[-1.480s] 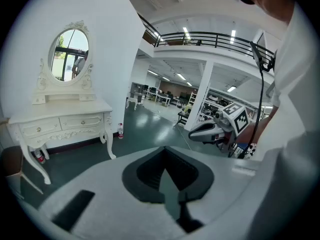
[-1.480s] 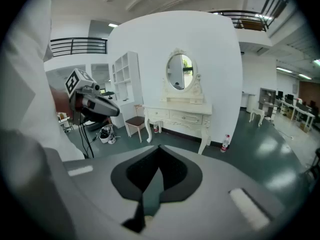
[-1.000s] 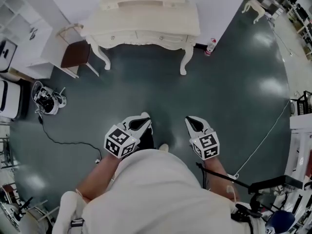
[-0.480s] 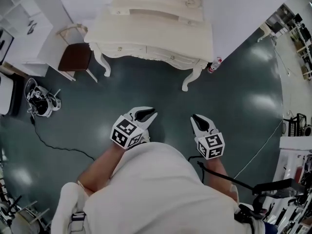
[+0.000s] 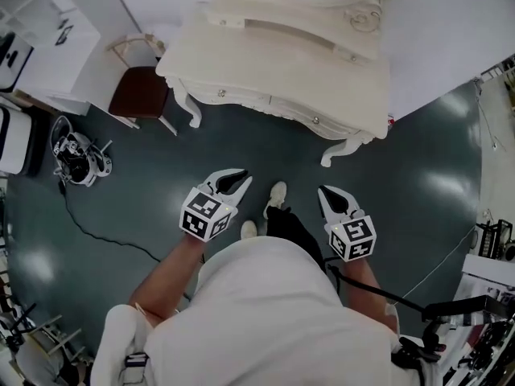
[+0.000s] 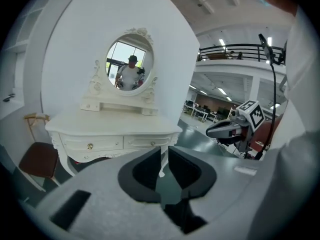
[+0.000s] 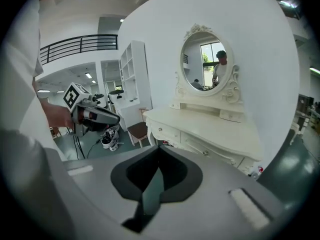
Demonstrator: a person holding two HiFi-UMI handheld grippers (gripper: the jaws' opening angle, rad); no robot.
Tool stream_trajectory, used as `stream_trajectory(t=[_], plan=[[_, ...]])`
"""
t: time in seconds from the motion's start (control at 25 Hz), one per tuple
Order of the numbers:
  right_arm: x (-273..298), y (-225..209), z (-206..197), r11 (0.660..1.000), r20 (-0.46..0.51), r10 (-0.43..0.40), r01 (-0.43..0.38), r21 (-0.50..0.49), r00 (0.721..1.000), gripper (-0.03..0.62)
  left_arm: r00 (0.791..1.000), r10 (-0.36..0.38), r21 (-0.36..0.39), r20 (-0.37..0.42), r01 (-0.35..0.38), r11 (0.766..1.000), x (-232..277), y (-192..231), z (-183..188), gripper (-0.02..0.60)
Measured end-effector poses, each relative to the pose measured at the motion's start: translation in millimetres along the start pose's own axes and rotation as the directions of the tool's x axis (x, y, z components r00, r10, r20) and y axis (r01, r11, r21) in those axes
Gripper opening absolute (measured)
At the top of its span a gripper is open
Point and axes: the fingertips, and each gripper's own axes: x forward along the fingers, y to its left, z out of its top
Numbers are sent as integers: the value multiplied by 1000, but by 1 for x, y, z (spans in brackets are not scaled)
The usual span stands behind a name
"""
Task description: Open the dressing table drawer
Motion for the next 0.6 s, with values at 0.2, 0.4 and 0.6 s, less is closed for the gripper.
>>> stream_trajectory(t=[0.2, 0.4, 0.6], plan=[[72, -61, 50, 997, 7, 75, -75, -25, 997, 2, 994, 110, -33, -16, -110, 993, 43, 76, 40, 48], [141, -132, 106, 988, 18, 145, -144, -65, 989, 2, 973, 229, -28, -26, -229, 973, 101, 162, 96, 60], [160, -149, 124, 988, 2, 132, -132, -84, 991, 2, 958, 287, -54, -17, -287, 956, 112, 219, 128, 72]])
